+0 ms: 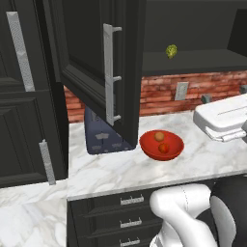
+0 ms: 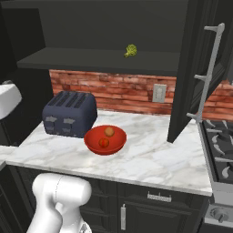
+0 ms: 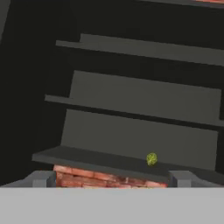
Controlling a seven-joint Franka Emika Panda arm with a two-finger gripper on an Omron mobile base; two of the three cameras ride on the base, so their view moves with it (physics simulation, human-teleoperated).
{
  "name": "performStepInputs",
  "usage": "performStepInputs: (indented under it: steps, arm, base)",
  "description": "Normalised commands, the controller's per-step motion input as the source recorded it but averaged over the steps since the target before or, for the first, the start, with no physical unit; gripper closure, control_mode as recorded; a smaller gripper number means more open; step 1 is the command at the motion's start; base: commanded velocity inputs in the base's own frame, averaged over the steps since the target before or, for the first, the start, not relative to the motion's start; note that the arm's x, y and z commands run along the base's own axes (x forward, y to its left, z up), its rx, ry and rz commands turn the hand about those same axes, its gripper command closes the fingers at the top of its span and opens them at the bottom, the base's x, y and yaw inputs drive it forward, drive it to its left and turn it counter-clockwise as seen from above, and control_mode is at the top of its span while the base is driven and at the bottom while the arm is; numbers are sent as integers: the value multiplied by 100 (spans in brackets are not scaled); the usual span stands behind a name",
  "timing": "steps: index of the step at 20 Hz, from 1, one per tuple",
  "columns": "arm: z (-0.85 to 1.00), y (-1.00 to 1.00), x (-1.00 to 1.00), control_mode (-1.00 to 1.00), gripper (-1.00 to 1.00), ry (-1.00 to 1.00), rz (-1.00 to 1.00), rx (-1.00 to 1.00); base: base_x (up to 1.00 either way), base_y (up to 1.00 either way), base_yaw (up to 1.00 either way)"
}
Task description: Open the cabinet. Pick the apple and tangerine from the cabinet and place them into the bowl. Then close the cabinet.
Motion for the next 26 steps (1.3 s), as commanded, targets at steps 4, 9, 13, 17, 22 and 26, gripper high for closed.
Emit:
performStepInputs:
  steps: [4, 9, 13, 17, 22, 26]
  arm:
    - [0, 58, -10, -100, -100, -22, 5, 0]
    - [-1, 60, 8, -100, -100, -2, 0, 0]
    - [-12, 71, 4, -100, -100, 0, -1, 2]
    - [-19, 85, 1, -100, -100, 0, -1, 4]
    - [-21, 84, 29, -100, -100, 0, -5, 4]
    - [-22, 62, 89, -100, -100, -1, -23, 6]
  base:
    - [0, 0, 0]
    - [0, 0, 0]
    - [0, 0, 0]
    - [0, 0, 0]
    - [0, 0, 0]
    - [0, 0, 0]
